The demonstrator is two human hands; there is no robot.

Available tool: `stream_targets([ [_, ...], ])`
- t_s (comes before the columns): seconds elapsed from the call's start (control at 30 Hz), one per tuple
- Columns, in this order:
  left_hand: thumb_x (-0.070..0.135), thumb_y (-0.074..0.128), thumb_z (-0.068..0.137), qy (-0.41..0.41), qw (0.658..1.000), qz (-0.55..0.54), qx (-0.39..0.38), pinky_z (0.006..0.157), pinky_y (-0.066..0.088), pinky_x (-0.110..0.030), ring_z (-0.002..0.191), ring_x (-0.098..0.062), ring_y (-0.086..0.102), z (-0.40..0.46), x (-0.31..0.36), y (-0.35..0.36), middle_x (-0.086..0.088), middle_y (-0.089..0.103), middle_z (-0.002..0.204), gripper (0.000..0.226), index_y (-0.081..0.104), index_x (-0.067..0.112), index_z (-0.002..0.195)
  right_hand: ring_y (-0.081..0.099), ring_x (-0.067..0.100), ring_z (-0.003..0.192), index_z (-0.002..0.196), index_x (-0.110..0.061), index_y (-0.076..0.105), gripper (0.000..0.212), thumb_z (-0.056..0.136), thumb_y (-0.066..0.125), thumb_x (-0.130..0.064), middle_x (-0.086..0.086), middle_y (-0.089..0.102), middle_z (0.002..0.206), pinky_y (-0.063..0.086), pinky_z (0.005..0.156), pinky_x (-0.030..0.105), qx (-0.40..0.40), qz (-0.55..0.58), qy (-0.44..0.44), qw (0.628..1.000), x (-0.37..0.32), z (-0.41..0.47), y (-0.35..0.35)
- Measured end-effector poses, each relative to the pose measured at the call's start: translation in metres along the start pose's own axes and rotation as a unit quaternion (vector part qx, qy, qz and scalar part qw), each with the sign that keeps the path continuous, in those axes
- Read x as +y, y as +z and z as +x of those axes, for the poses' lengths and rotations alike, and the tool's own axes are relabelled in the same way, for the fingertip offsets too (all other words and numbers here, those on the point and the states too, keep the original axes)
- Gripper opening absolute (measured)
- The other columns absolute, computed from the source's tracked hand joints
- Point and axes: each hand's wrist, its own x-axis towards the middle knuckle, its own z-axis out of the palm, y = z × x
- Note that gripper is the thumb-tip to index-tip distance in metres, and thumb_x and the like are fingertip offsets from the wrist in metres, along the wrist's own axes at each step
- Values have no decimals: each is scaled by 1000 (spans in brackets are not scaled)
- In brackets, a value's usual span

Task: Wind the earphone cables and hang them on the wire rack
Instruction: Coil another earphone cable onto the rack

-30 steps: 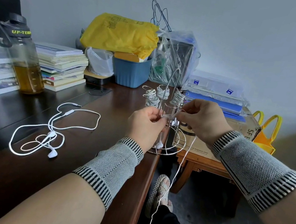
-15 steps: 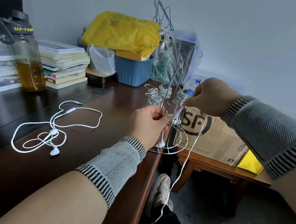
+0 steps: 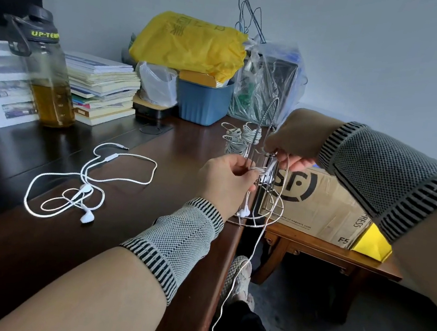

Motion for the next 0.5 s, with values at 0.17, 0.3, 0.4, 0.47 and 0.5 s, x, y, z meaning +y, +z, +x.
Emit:
stream_targets([
  [0.17,19,74,84,19,1000,23,4,60,54,-20,57,-1,66,-1,-2,0,7,70,64,14,65,26,75,58,13,45,74,-6,57,15,89,57,-9,3,56,54,55,55,28,-15,2,7,1000,2,-4,-1],
  [0.3,22,72,85,23,999,32,-2,63,55,-18,61,-1,67,-2,-2,-2,6,71,65,10,67,26,78,49,15,48,79,-2,57,13,91,57,-6,6,49,61,55,58,33,-18,27,12,999,2,-10,-1],
  [0.4,22,69,88,26,999,34,-6,64,54,-16,63,-1,68,-3,-1,-2,6,70,63,11,66,27,79,46,15,48,98,5,61,13,93,55,-6,6,47,61,55,59,34,-1,23,8,1000,0,-14,3],
  [0.47,21,70,88,23,999,29,-9,66,56,-20,64,-4,69,-2,-1,-2,6,70,64,13,65,28,78,48,15,47,104,7,60,19,94,55,-8,8,50,61,53,54,29,13,-3,-3,1000,-2,-16,5],
  [0.5,20,70,88,17,1000,21,-10,66,57,-22,64,-5,70,-2,-1,-2,6,71,65,11,67,26,80,51,16,48,105,8,61,21,94,56,-9,9,52,63,52,51,27,23,-16,-14,1000,-2,-16,7],
])
